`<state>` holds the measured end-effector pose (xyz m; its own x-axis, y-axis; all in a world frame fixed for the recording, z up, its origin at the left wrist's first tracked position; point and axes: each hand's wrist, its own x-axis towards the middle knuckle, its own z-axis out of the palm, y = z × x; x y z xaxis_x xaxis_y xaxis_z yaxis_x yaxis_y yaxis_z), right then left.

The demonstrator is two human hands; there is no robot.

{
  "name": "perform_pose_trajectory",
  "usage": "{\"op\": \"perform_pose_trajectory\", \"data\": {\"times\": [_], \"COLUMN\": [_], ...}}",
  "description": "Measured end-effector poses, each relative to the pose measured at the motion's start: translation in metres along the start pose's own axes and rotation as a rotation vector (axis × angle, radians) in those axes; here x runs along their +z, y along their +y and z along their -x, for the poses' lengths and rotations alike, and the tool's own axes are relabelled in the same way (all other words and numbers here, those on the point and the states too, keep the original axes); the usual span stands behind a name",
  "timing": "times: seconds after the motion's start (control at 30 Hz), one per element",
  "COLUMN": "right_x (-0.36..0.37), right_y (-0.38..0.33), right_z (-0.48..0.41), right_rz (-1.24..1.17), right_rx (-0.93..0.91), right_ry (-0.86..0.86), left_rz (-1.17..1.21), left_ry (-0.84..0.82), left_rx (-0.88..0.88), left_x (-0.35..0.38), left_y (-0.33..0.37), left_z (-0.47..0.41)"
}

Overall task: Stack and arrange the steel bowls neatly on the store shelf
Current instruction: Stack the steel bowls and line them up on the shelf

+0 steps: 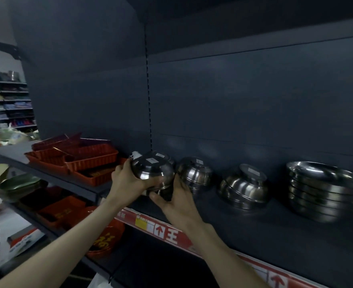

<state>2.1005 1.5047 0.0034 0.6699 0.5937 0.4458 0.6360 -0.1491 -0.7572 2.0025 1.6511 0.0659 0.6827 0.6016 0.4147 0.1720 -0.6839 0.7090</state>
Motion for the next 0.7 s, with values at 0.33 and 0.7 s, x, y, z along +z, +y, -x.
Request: {"op": "perform_pose_trajectory", "data": {"times": [0.33, 0.7], "right_x": [-0.124, -0.24], "right_y": [-0.006, -0.004], "right_z": [0.053, 0.112], "right_rz": [0.082, 0.12], "right_rx": [-0.012, 0.058], "right_ry": [0.216, 0.345], "left_rz": [0.362, 0.516], "left_ry": [-0.227, -0.349], "left_rx": [0.219, 0.38], "left_x": [0.037, 0.089], "left_y": [0.079, 0.155], "left_z": [0.033, 0.064]}}
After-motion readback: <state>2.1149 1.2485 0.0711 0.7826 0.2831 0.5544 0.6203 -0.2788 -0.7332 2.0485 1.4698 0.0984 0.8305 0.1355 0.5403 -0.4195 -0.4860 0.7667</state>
